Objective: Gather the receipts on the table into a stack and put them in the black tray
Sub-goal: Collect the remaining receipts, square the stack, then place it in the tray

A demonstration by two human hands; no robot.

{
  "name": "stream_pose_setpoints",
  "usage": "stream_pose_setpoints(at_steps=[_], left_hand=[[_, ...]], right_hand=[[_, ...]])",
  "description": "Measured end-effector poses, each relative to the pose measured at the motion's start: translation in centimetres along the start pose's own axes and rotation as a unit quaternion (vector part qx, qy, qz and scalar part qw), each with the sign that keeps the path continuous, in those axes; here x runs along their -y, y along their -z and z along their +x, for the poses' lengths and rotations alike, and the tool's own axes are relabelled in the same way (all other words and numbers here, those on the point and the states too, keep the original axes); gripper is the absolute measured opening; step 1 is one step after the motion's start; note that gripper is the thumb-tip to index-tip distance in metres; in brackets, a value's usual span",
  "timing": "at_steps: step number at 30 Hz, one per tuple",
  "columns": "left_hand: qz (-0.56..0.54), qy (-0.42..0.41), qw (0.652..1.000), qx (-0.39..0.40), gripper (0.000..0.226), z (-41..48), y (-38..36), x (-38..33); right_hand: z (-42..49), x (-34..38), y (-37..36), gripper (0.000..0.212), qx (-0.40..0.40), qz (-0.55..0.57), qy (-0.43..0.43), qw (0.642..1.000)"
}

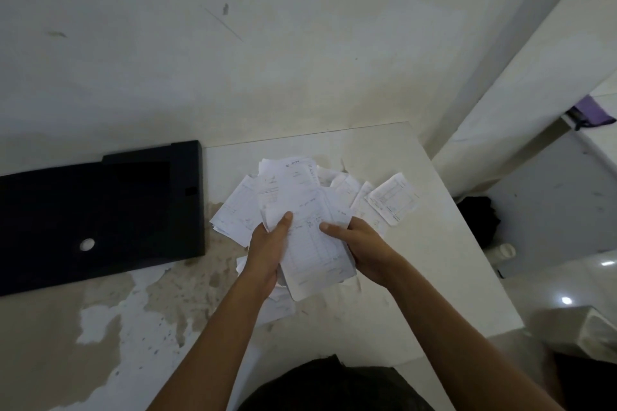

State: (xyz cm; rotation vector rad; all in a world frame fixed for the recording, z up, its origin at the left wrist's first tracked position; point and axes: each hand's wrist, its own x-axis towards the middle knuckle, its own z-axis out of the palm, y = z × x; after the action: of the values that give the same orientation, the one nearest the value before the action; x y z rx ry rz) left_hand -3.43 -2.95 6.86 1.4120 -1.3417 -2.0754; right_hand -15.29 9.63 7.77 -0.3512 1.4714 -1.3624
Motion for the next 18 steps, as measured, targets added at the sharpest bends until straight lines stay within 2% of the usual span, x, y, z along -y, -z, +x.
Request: stream_pose_setpoints(at_steps=[3,5,7,10,14,18], left_hand=[[0.024,0.002,1.0,0.002,0.034,-0.4,-0.3,-0.4],[-0.014,0.011,1.0,0.022,0.037,-0.8,-0.4,-0.6],[-0.059,0.009,0.997,0.054,0.041,-1.0,-0.1,-0.9],[-0.075,-0.023,0.993,0.09,0.035,-0.7,0.7,-0.8],[-0.064,-0.004,0.989,0.13,0.027,-1.0,0.8,-1.0],[-0.012,0.031,0.986,0.165,0.029,-1.6,0.5,-1.3]], right_hand=[[0.1,0.5,-0.2,0.038,0.002,-0.071,0.001,0.997],[0.1,1.1,0.0,0.036,-0.013,-0.089,0.005,0.996],[0.0,1.7,0.4,0.029,-0.022,-0.084,0.006,0.996],[-0.3,2.3,1.0,0.02,-0.019,-0.06,-0.002,0.998],[-0.1,2.1,1.3,0.021,-0.093,0.039,-0.001,0.995],[0.1,1.6,1.2,0.013,-0.177,0.168,-0.012,0.97]])
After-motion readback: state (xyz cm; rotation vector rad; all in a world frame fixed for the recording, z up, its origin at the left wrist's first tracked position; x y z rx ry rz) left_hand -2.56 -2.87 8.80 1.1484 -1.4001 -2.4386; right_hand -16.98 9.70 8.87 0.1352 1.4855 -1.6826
